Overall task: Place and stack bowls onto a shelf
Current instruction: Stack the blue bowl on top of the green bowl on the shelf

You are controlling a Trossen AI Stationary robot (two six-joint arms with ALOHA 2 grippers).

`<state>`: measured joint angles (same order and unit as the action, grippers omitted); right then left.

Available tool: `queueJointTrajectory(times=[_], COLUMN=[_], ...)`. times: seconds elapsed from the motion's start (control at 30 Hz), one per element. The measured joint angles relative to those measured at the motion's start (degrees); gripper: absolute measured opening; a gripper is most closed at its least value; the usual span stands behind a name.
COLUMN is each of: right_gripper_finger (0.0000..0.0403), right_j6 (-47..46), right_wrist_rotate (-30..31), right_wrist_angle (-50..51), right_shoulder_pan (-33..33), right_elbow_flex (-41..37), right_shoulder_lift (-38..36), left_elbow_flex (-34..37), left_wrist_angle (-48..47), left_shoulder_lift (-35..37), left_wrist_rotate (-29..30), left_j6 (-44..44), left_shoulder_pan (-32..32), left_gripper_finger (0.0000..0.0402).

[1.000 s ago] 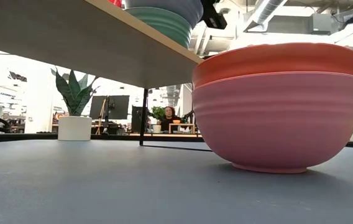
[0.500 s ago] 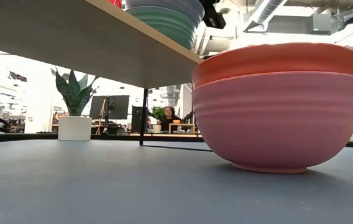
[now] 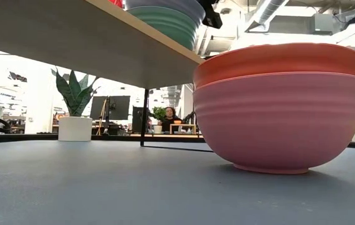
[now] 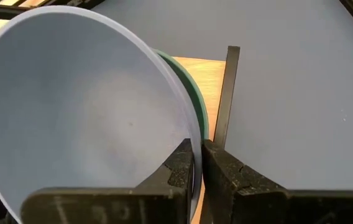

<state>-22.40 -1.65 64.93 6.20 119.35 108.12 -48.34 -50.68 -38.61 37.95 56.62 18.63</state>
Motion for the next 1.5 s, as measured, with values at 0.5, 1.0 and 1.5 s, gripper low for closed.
queueJointTrajectory(times=[0.5, 1.0, 1.5], right_gripper_finger=[0.0186, 0.0065, 0.0018], right_j6=[1.9, 1.89, 4.49], right_wrist_rotate=[-1.62, -0.51, 25.24], right_wrist_angle=[-2.67, -14.63, -16.56], right_shoulder_pan=[0.72, -0.87, -6.9], right_elbow_flex=[-0.03, -0.02, -0.11], right_shoulder_lift=[-0.06, -3.56, 6.86], left_elbow_flex=[0.0, 0.0, 0.0], left_wrist_angle=[0.02, 0.0, -0.47], left_shoulder_lift=[-0.01, -0.02, 0.0], left_wrist_rotate=[0.0, 0.24, 0.02], left_j6=[0.12, 0.2, 0.2], left_shoulder_pan=[-0.01, 0.0, 0.0], left_gripper_finger=[0.0286, 0.0286, 0.0286])
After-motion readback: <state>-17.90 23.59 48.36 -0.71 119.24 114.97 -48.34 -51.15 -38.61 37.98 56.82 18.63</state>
